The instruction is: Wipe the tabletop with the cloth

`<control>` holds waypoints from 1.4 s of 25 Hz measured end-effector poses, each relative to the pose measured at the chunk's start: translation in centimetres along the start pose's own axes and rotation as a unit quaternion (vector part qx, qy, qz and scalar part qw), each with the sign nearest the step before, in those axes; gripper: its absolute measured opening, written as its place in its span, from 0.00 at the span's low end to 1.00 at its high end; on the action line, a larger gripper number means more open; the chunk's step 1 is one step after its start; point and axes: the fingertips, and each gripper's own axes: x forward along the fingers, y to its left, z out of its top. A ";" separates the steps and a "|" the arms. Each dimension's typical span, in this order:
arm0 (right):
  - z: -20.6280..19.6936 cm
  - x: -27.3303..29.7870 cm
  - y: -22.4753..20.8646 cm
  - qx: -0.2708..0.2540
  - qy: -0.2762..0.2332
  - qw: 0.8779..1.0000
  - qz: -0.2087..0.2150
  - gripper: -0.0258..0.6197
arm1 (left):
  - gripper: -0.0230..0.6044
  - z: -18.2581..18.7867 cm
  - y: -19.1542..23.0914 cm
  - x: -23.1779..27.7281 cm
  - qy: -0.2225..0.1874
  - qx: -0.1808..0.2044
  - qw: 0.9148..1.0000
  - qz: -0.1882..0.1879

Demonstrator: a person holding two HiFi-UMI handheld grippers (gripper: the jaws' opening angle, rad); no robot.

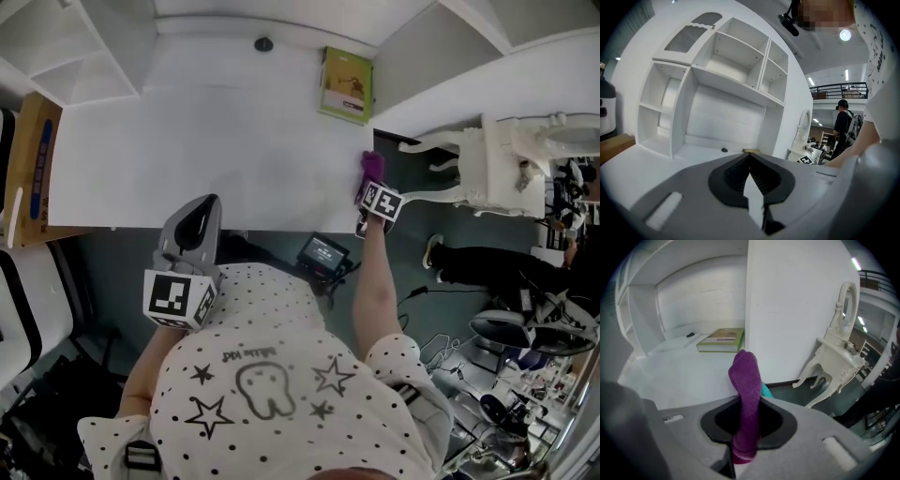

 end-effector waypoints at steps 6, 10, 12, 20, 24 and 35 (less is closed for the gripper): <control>-0.6 -1.9 0.5 0.051 -0.019 0.998 -0.025 0.14 | 0.03 -0.4 3.6 -2.6 -0.008 -0.028 0.999 0.033; -1.9 -4.7 4.9 0.062 -0.041 0.997 0.000 0.14 | 0.03 -0.9 4.8 -4.0 0.004 -0.038 0.999 0.018; -2.2 -6.2 8.8 0.061 -0.052 0.997 0.023 0.14 | 0.03 -0.8 5.1 -4.9 0.012 -0.043 0.999 0.002; -6.2 -11.4 25.8 0.005 -0.049 0.990 0.133 0.14 | 0.03 -1.0 5.5 -9.6 0.040 -0.035 0.997 -0.059; -8.3 -12.9 32.4 0.003 -0.048 0.983 0.176 0.14 | 0.03 -2.0 7.4 -12.4 0.045 -0.046 0.996 -0.055; -11.9 -11.5 37.2 -0.009 -0.010 0.984 0.176 0.15 | 0.03 -2.9 9.1 -16.4 0.042 -0.036 0.996 -0.065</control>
